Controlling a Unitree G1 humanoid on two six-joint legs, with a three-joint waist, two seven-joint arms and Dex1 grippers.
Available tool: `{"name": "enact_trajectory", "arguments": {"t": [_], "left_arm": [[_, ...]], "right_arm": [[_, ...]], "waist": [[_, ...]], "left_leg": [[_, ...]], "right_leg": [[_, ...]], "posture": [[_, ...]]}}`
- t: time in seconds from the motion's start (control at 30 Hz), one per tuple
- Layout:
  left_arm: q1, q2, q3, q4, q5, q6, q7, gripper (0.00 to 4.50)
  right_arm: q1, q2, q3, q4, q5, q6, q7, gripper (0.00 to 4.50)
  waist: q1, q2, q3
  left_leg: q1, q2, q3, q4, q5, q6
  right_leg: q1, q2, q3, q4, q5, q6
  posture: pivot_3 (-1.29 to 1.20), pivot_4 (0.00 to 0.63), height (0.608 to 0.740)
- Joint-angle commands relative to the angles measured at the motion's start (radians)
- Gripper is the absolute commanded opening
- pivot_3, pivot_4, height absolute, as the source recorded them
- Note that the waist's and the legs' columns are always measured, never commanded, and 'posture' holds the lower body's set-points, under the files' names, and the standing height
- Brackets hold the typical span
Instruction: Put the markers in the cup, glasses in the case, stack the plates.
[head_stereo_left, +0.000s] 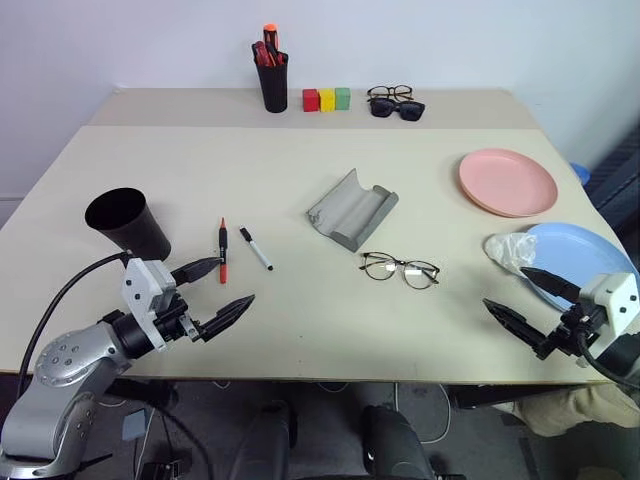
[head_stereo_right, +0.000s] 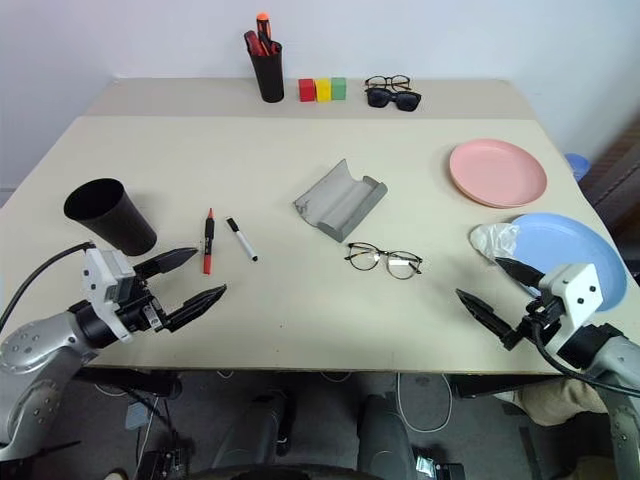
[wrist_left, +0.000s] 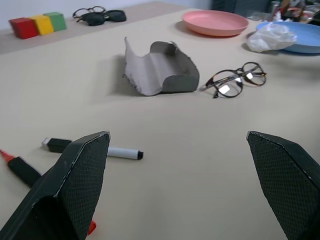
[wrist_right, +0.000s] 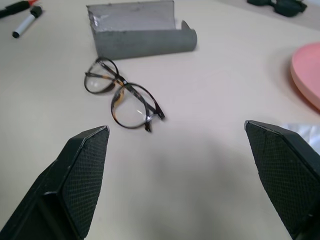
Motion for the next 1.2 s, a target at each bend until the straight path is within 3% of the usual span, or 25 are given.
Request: {"name": "enact_trajectory", "arguments": {"t": [0.03,0.73,0.97,1.2], "left_arm": [[0.02,-0.012,0.007,-0.003,-0.006,-0.025,-0.014,4.5],[0.023,-0.025,0.003,-0.088,0.004,0.047,0.098,4.5],[-0.075,-0.105,-0.064,-0.177,0.105,0.171,0.383,4.5],[-0.383,-0.281,-0.162,-0.153,0.183,0.562,0.772,4.5]], "right_arm": [[0.003,0.005,-0.023,-0.021,-0.005,-0.019,-0.007,4.42],[-0.058,-0.014,0.005,-0.077,-0.005,0.065,-0.051,4.42],[-0.124,-0.029,0.043,-0.055,0.0,0.059,-0.015,4.42],[-0.314,-0.057,0.145,0.067,0.0,0.029,0.104,4.42]], "waist": [[0.0,0.0,0.0],[0.004,-0.001,0.0],[0.003,-0.001,0.0],[0.004,-0.003,0.0]], "left_leg": [[0.0,0.0,0.001,0.0,0.0,0.0],[0.0,-0.001,0.002,0.0,0.0,0.004],[0.001,-0.002,0.002,0.002,0.0,0.004],[0.002,-0.002,-0.002,0.011,0.0,0.005]], "right_leg": [[0.0,0.0,0.0,0.0,0.0,-0.001],[-0.001,0.002,0.001,0.001,0.003,-0.004],[0.001,0.002,0.001,0.004,0.004,-0.002],[0.004,0.006,0.001,0.007,0.006,0.004]], "posture": [[0.0,0.15,0.74],[0.0,0.15,0.74],[0.0,0.15,0.74],[0.0,0.15,0.74]]}}
